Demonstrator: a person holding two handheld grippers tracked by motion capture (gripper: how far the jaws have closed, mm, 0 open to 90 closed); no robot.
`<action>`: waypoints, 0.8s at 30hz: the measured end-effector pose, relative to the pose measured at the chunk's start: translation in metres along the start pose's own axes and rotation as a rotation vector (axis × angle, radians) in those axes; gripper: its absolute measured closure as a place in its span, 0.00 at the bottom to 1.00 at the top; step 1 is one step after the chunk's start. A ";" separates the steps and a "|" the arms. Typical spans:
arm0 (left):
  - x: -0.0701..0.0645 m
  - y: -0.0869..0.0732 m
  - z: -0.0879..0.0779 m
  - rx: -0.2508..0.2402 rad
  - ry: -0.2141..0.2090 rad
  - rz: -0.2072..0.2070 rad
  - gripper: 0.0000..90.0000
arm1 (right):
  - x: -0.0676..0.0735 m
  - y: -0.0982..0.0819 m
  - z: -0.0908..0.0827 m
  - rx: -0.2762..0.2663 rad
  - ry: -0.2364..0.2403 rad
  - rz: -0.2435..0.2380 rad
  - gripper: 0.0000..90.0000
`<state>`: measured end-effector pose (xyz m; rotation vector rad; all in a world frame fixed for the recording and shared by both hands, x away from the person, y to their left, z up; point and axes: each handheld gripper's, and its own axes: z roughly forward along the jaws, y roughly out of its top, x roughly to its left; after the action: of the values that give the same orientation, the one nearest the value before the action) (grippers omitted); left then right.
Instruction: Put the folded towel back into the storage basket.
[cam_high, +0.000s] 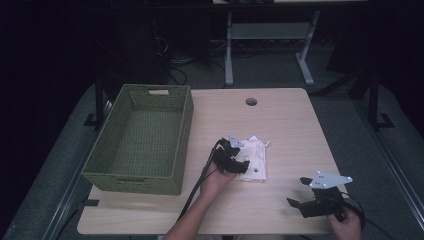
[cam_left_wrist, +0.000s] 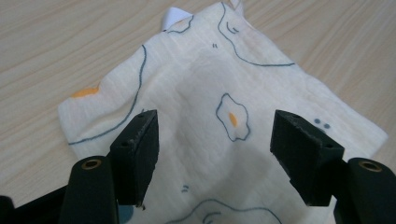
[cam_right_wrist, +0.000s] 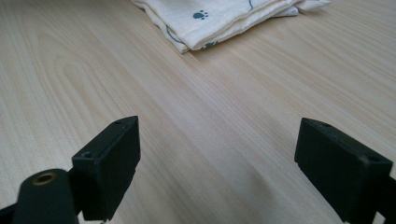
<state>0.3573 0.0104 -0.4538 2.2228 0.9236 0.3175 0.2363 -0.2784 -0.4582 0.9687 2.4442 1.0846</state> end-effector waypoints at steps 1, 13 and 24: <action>0.000 0.000 0.000 0.000 0.000 0.000 0.40 | 0.000 0.000 0.000 0.000 0.000 0.000 0.15; -0.002 0.009 0.013 0.121 0.031 0.030 0.45 | 0.000 0.000 -0.001 -0.008 -0.003 -0.002 0.15; -0.006 0.015 0.013 0.178 0.026 0.068 0.56 | 0.002 0.001 -0.002 -0.015 0.002 -0.008 0.15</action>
<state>0.3668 -0.0081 -0.4527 2.4223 0.9220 0.3060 0.2346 -0.2776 -0.4561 0.9534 2.4360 1.1005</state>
